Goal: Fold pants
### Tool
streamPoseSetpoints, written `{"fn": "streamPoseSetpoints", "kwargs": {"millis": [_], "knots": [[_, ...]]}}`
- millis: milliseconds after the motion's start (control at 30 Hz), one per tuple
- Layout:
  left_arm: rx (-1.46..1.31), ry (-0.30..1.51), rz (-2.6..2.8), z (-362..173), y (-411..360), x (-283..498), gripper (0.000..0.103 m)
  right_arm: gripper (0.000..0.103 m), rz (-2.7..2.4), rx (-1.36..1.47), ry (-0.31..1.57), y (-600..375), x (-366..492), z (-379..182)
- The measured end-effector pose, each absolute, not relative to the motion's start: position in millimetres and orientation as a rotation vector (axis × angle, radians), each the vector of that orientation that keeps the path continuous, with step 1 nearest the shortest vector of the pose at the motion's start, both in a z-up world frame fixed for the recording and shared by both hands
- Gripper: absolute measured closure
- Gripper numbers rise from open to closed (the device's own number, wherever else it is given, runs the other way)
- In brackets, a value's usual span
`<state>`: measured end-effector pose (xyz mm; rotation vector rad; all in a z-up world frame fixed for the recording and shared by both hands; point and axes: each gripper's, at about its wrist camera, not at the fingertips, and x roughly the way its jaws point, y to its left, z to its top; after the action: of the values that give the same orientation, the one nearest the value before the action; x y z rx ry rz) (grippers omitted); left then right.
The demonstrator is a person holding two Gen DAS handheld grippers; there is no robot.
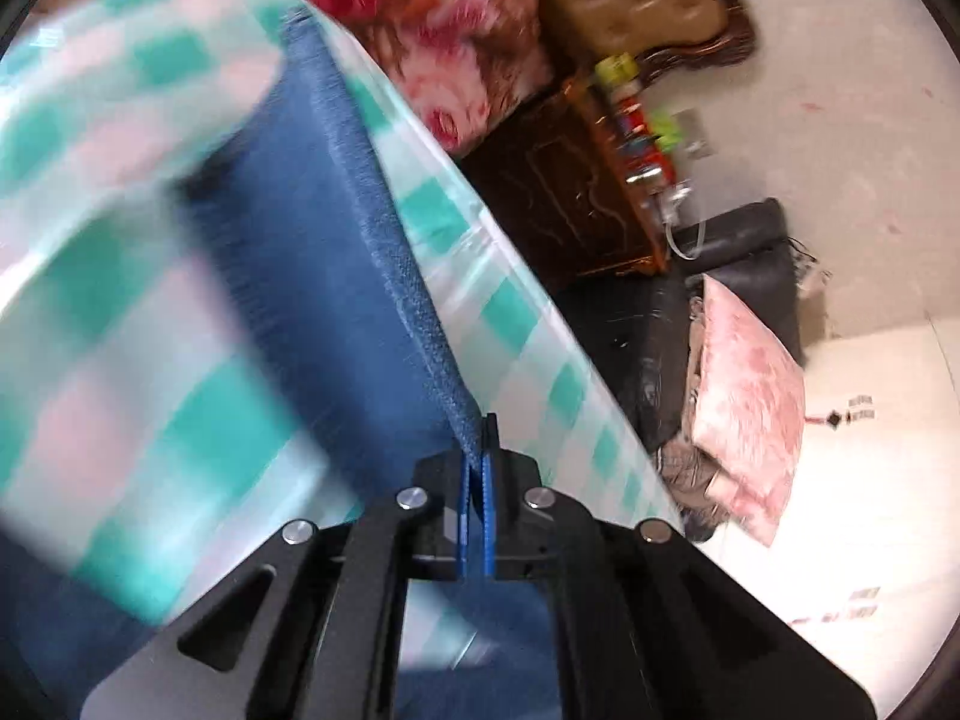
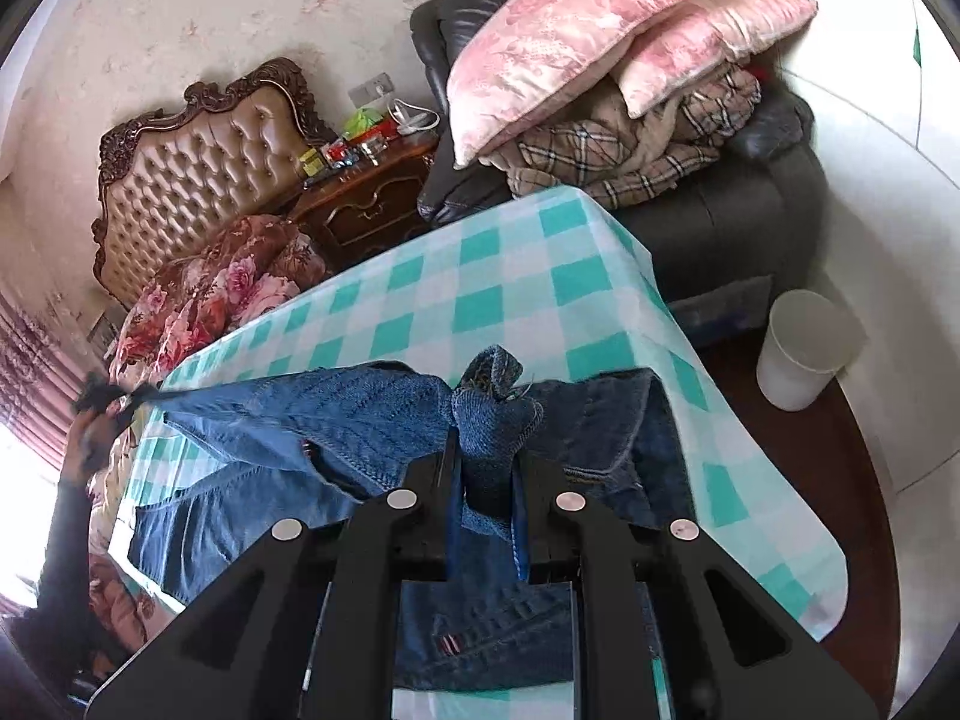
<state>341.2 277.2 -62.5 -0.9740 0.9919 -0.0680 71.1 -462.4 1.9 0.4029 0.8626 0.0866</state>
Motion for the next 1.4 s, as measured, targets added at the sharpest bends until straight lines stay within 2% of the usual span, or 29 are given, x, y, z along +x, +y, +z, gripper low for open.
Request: {"fn": "streamPoseSetpoints", "kwargs": {"millis": [100,200,333,467,500,533,600,667,700,733,1033,1267,1400], "knots": [[-0.98,0.936,-0.047,-64.8,285.3,231.5,0.1,0.088,0.087,0.457,0.907,-480.1,59.0,-13.6],[-1.011,0.934,-0.006,-103.4,283.7,129.9,0.1,0.088,0.062,0.475,0.974,-487.6,47.4,-39.8],[-1.076,0.971,0.024,-159.2,280.7,77.3,0.1,0.088,0.038,0.525,1.048,-491.1,31.9,-83.0],[-1.1,0.912,0.0,-168.9,282.8,73.0,0.1,0.086,0.021,0.582,1.051,-495.1,28.8,-95.4],[-1.107,0.909,-0.002,-170.8,283.2,73.3,0.096,0.085,0.019,0.596,1.049,-496.0,28.0,-96.2],[-1.105,0.908,-0.002,-171.8,283.1,74.3,0.085,0.082,0.017,0.608,1.045,-496.0,26.7,-95.5],[-1.127,0.897,-0.001,-175.5,286.8,71.4,0.072,0.077,-0.001,0.611,1.046,-494.2,24.6,-92.9],[-1.141,0.892,-0.009,-178.4,290.6,70.3,0.071,0.066,-0.028,0.616,1.042,-494.9,20.3,-90.4],[-1.145,0.891,-0.011,-178.8,292.0,71.1,0.071,0.055,-0.044,0.625,1.041,-496.8,18.8,-90.8],[-1.145,0.887,-0.011,-179.2,294.5,69.7,0.068,0.051,-0.061,0.653,1.034,-499.9,14.7,-91.4],[-1.178,0.85,0.02,-182.1,320.2,58.6,0.065,0.05,-0.058,0.804,1.003,-505.8,-6.5,-103.8],[-1.156,0.863,0.02,-180.8,324.3,62.4,0.064,0.041,-0.118,0.86,0.96,-507.3,-18.5,-98.4],[-1.142,0.866,0.018,-177.4,323.8,67.9,0.065,0.04,-0.112,0.897,0.939,-511.7,-22.1,-98.0]]}}
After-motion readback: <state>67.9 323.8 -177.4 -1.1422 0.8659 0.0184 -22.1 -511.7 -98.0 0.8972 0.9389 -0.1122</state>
